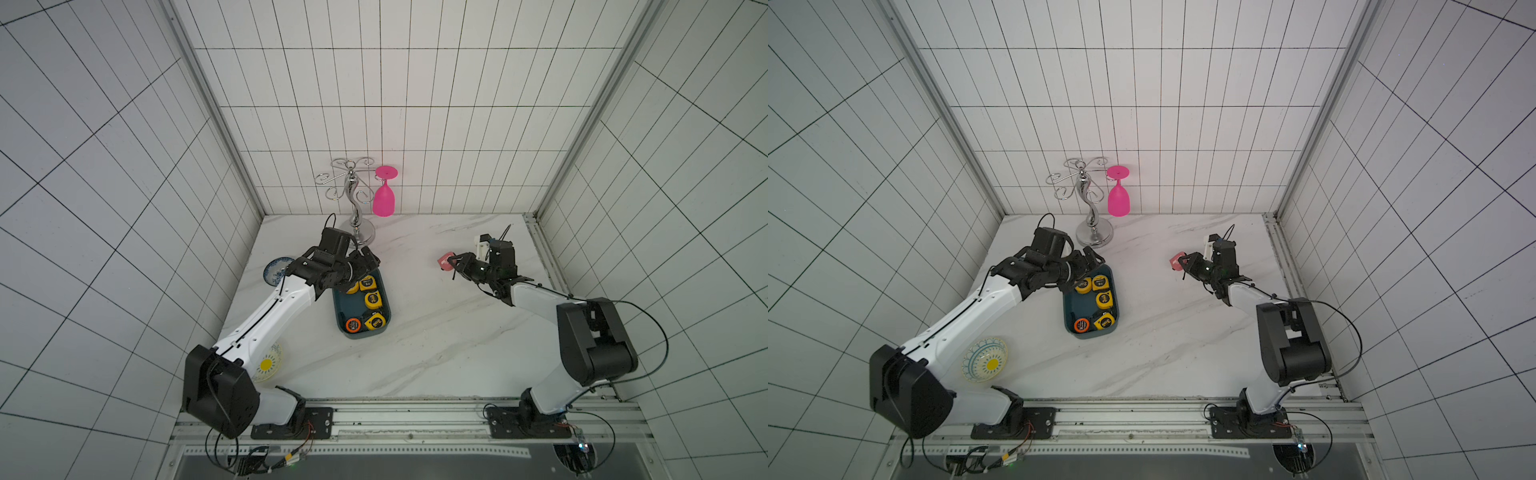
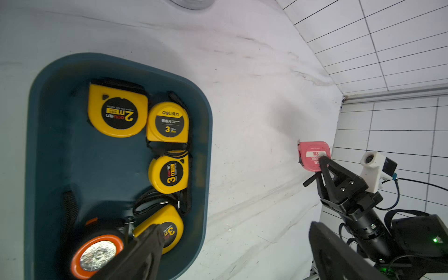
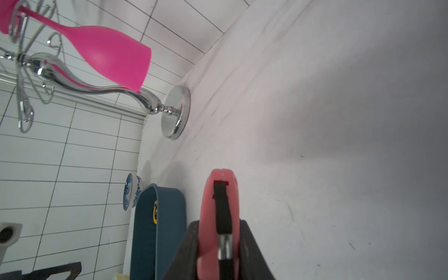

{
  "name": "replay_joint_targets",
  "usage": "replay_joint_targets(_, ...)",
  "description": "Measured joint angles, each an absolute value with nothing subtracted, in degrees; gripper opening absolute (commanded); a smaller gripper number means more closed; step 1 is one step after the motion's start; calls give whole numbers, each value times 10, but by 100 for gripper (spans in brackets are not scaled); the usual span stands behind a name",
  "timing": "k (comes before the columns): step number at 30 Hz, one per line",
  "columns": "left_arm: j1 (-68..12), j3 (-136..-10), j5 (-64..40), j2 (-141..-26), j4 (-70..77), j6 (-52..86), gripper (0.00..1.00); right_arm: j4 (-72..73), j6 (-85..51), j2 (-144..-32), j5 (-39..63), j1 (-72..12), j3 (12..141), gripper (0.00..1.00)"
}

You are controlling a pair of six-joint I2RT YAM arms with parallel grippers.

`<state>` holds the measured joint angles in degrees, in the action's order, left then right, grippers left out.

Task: Take the tape measure out of the storage box
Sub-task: Place the tape measure at the center of the board, then pick up the tape measure from the storage box.

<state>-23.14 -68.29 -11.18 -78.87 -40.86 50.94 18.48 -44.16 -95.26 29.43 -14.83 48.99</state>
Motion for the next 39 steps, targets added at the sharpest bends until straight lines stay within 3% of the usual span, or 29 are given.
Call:
replay_joint_targets(5,-228,-674,-103,-805,-431,476,98,134,-446,-997,295,-111,507,5)
replay_joint_targets(14,-228,-674,-101,-849,-456,447,98,70,-441,-1031,296,-90,548,22)
replay_joint_targets(24,-228,-674,-101,-873,-471,432,98,20,-427,-1032,297,-80,552,48)
replay_joint_targets(34,-228,-674,-100,-895,-480,419,98,-36,-398,-1014,287,-71,551,91)
replay_joint_targets(39,-230,-675,-100,-921,-488,405,98,-77,-379,-980,268,-71,551,100)
